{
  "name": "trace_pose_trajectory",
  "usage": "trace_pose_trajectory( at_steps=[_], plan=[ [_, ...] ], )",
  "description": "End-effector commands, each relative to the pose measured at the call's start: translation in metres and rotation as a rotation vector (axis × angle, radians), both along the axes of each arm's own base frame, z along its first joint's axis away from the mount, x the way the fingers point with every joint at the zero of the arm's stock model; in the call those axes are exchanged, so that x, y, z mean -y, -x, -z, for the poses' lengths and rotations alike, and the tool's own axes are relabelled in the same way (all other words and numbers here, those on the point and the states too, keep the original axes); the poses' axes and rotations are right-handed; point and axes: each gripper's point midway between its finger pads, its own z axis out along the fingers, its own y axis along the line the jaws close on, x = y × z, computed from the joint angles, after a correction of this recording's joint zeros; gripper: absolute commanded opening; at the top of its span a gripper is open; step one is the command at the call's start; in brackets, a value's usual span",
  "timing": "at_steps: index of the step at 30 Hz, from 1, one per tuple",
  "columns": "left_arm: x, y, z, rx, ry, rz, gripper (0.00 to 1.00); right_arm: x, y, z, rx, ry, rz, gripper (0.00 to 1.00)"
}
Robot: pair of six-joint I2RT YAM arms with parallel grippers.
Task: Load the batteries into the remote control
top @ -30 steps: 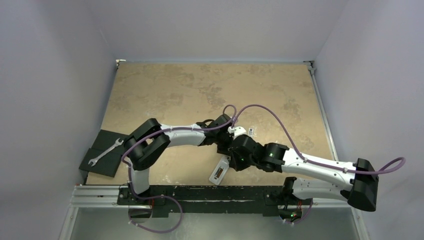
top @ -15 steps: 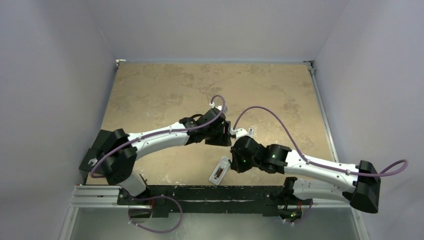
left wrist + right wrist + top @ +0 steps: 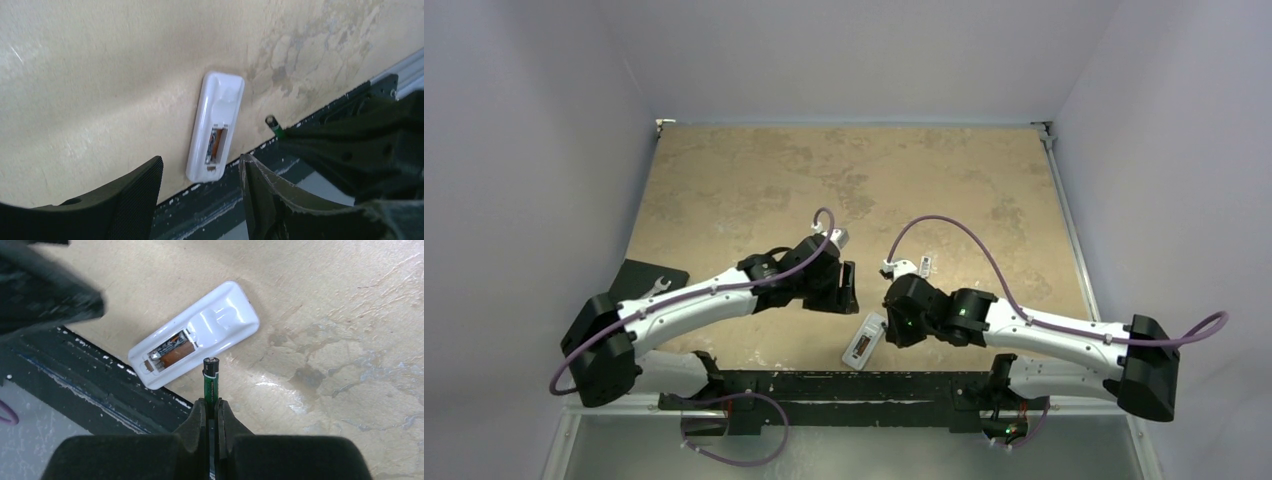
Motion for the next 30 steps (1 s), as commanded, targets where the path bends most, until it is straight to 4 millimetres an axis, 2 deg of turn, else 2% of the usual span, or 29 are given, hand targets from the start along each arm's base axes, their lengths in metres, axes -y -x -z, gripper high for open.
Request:
trace_pose_trajectory(
  at_steps=[1,6,14,18,25,27,30],
  plan=[
    [0.002,0.032,-0.012,-0.083,0.13,0.046,0.58,-0.001,-0.011,-0.002,0.031,0.014,0.07,0.0],
    [0.014,0.063,-0.023,-0.147,0.265,0.111,0.58,0.0,-0.019,-0.001,0.049,0.039,0.101,0.0],
    [0.037,0.101,-0.007,-0.132,0.228,0.229,0.59,0.012,-0.034,-0.003,0.1,0.078,0.165,0.0],
    [0.051,0.113,0.0,-0.107,0.207,0.266,0.59,0.019,-0.039,-0.002,0.105,0.085,0.193,0.0],
    [0.077,0.119,0.014,-0.036,0.123,0.308,0.56,0.031,-0.046,-0.004,0.119,0.087,0.252,0.0],
    [0.083,0.119,0.019,-0.031,0.119,0.318,0.51,0.034,-0.046,-0.005,0.12,0.083,0.266,0.0],
    [0.088,0.119,0.031,-0.036,0.099,0.328,0.35,0.036,-0.047,-0.007,0.123,0.074,0.277,0.0]
  ],
)
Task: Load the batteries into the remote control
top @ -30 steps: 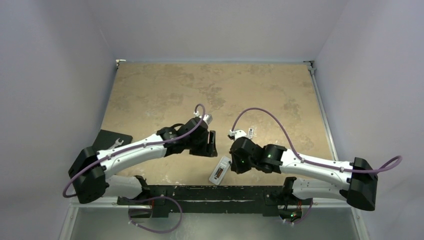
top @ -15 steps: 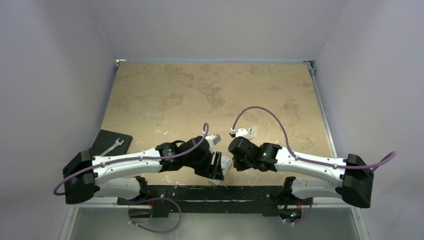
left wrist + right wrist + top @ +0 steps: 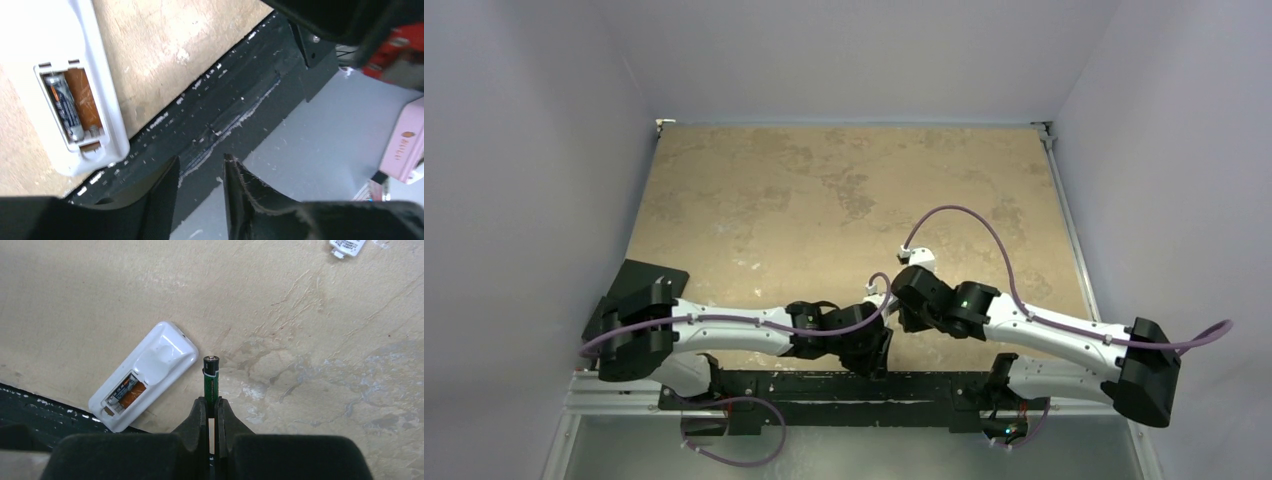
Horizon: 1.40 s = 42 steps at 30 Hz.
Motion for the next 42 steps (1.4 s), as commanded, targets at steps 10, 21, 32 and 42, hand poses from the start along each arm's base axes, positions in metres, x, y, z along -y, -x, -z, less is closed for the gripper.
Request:
trace_pose_trajectory(
  at_steps=[10,21,32,42],
  plan=[
    [0.021,-0.023,0.028,0.102,-0.059,-0.019,0.0,0.004,-0.007,-0.012,0.037,-0.041,0.059,0.0],
    [0.005,-0.033,0.053,0.141,-0.156,-0.062,0.0,0.001,-0.01,-0.012,0.038,-0.043,0.054,0.0],
    [-0.018,-0.048,0.067,0.219,-0.269,-0.095,0.0,0.001,-0.009,-0.008,0.029,-0.029,0.053,0.0],
    [-0.041,-0.057,0.073,0.228,-0.333,-0.106,0.0,-0.001,-0.011,-0.005,0.029,-0.017,0.046,0.0]
  ],
)
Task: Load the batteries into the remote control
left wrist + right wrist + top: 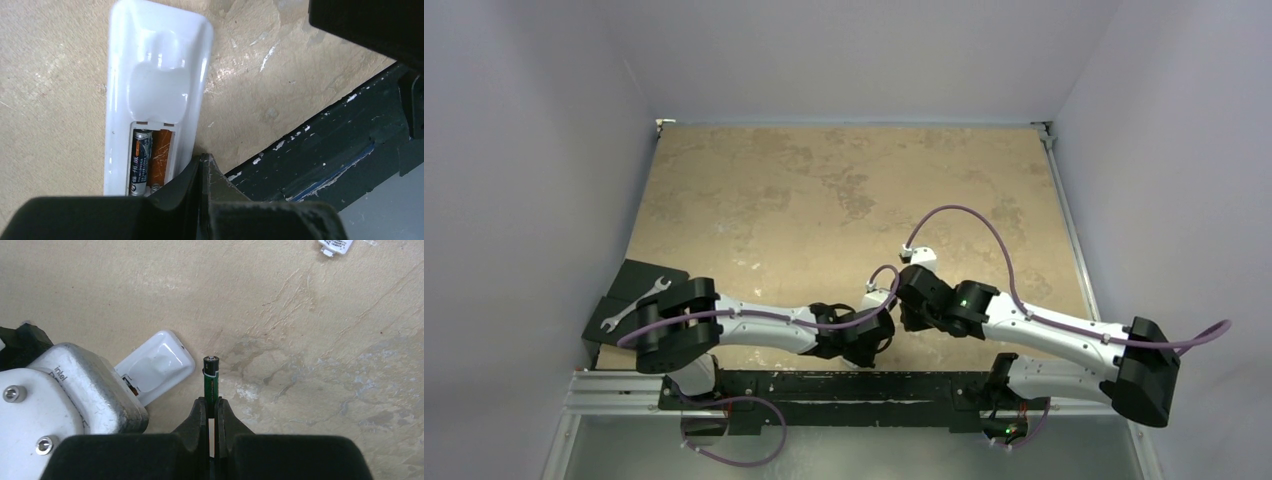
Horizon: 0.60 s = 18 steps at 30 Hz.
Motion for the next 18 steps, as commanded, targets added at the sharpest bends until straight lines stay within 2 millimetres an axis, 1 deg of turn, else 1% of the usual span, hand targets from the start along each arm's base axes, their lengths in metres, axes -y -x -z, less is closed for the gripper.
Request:
trace_pose_trajectory(
  at_steps=[1,11,18],
  plan=[
    [-0.034,-0.013,0.014,0.046,-0.128,-0.011,0.0,-0.007,-0.008,-0.005,0.023,-0.021,0.011,0.0],
    [-0.057,-0.028,0.012,0.04,-0.138,-0.064,0.0,-0.013,-0.009,-0.004,0.019,-0.012,-0.023,0.0],
    [-0.066,-0.032,0.011,0.034,-0.138,-0.085,0.0,-0.02,-0.007,-0.007,0.02,-0.031,-0.083,0.0]
  ],
)
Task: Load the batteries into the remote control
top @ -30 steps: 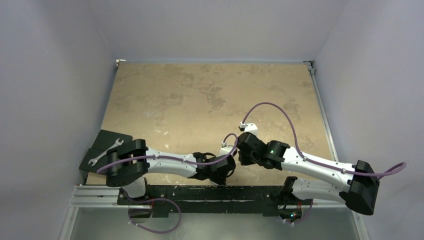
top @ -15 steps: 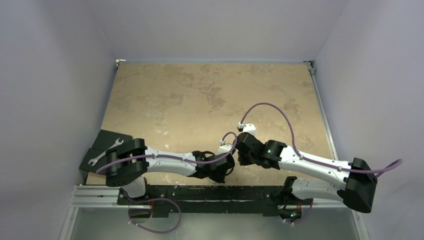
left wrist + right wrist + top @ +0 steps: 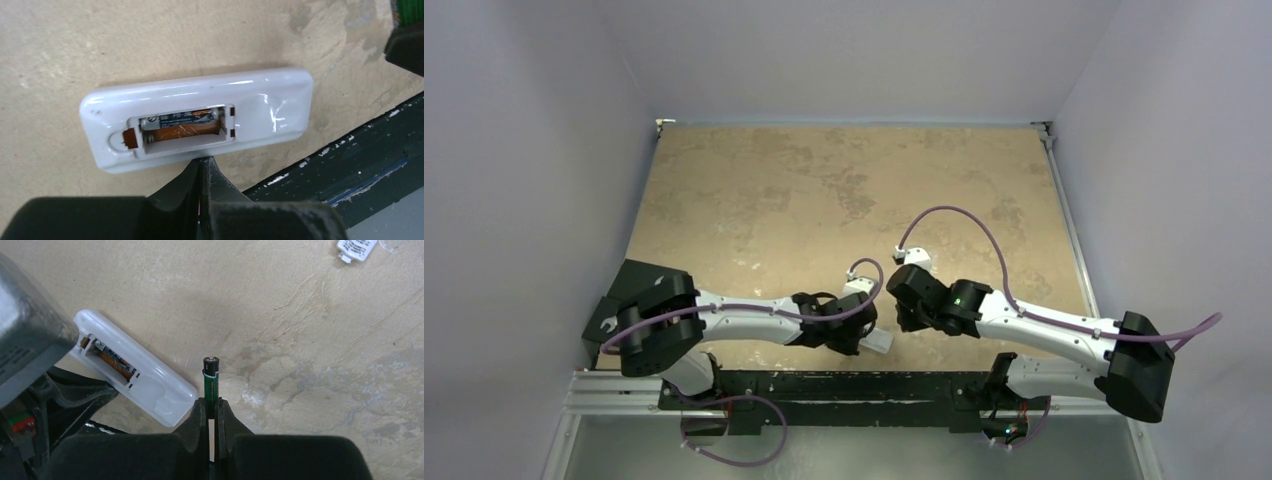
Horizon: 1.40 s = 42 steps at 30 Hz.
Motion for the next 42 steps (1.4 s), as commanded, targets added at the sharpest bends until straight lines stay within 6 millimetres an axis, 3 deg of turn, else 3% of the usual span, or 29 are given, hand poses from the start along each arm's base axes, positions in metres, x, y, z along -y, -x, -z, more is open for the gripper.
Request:
trace_pose_trajectory(
  at_steps=[1,11,17,25,32,42],
  plan=[
    [-0.032,-0.01,0.009,0.036,-0.104,-0.021,0.0,-0.016,-0.006,-0.015,0.03,-0.056,-0.054,0.0],
    [-0.023,-0.008,-0.018,0.043,-0.016,-0.001,0.0,-0.025,-0.009,-0.028,0.064,-0.072,-0.128,0.0],
    [-0.028,-0.009,-0.038,0.057,0.041,-0.013,0.21,-0.028,-0.009,-0.032,0.073,-0.051,-0.194,0.0],
    [-0.048,-0.021,-0.05,0.064,0.078,-0.074,0.37,-0.034,-0.013,-0.04,0.117,-0.046,-0.279,0.0],
    [-0.054,-0.032,-0.058,0.046,0.15,-0.11,0.49,-0.046,-0.008,-0.042,0.109,-0.05,-0.399,0.0],
    [-0.061,-0.051,-0.053,0.001,0.235,-0.147,0.63,-0.064,-0.007,-0.049,0.13,-0.075,-0.536,0.01]
  ],
)
